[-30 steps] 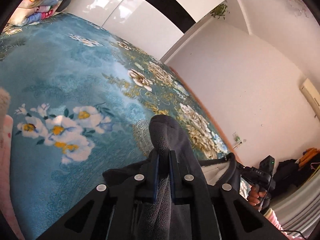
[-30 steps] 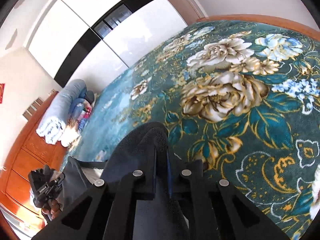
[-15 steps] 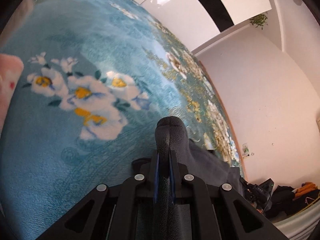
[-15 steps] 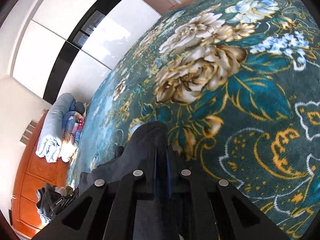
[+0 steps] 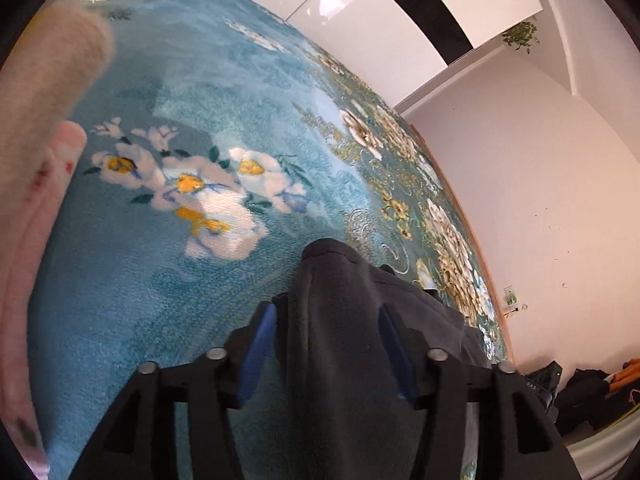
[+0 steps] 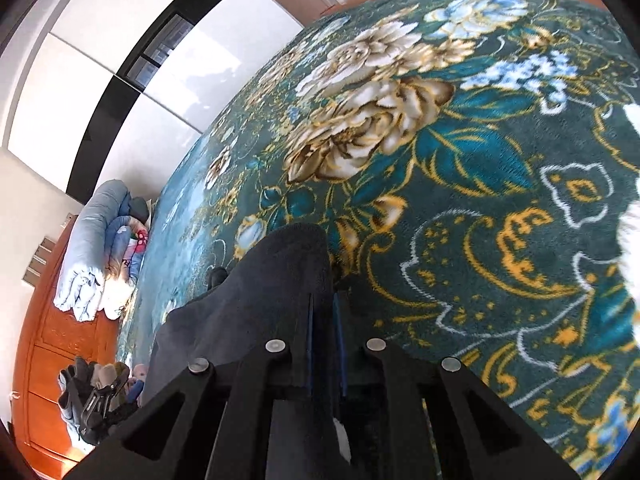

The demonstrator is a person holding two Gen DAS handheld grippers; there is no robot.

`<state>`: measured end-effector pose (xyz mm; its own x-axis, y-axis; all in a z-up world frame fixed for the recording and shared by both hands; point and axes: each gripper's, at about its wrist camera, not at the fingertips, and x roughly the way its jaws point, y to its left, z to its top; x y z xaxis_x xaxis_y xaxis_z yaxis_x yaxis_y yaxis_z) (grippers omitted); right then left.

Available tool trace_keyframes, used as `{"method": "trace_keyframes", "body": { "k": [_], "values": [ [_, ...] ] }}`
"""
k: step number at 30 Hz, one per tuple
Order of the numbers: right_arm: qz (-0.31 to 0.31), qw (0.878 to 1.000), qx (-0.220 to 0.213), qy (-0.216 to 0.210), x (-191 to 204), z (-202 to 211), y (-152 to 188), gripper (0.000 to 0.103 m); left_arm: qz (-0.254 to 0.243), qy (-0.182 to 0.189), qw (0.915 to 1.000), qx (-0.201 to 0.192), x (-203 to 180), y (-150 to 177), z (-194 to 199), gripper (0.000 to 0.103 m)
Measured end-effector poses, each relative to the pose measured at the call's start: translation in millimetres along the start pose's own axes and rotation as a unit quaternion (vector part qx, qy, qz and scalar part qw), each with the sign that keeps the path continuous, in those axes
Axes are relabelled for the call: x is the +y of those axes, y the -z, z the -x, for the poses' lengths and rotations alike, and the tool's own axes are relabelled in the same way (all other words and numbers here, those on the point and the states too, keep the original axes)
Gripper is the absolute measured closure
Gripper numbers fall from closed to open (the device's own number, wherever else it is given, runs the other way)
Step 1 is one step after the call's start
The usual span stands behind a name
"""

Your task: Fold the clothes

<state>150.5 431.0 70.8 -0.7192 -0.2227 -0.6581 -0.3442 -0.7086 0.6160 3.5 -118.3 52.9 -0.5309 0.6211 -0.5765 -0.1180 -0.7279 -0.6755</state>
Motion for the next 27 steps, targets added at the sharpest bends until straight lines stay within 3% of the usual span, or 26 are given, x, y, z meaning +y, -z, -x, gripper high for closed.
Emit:
{"method": "trace_keyframes", "body": {
  "k": [6,8,10,11,18,23,27],
  "values": [
    [-0.050,0.998,-0.043,-0.005,-17,37,37,0.073,-0.048,0.009,0.9988,-0.010,-25,49,41,0.022],
    [-0.060,0.997,-0.045,-0.012,-23,50,53,0.060,-0.042,0.009,0.9990,-0.011,-24,67,50,0.020],
    [-0.071,0.996,-0.041,-0.022,-26,58,66,0.035,-0.012,0.016,0.9998,-0.006,-14,82,54,0.020],
    [-0.077,0.996,-0.038,-0.027,-27,62,73,0.031,0.008,0.022,0.9997,0.001,-8,88,53,0.020],
    [-0.097,0.993,0.005,-0.074,-27,55,105,0.030,0.150,0.057,0.9861,0.044,23,110,38,0.020],
    [-0.112,0.988,0.035,-0.104,-24,36,121,0.024,0.161,0.069,0.9826,0.063,14,119,15,0.020],
    [-0.127,0.984,0.025,-0.120,-16,20,121,0.023,0.174,0.086,0.9782,0.073,7,111,-7,0.020]
  ]
}}
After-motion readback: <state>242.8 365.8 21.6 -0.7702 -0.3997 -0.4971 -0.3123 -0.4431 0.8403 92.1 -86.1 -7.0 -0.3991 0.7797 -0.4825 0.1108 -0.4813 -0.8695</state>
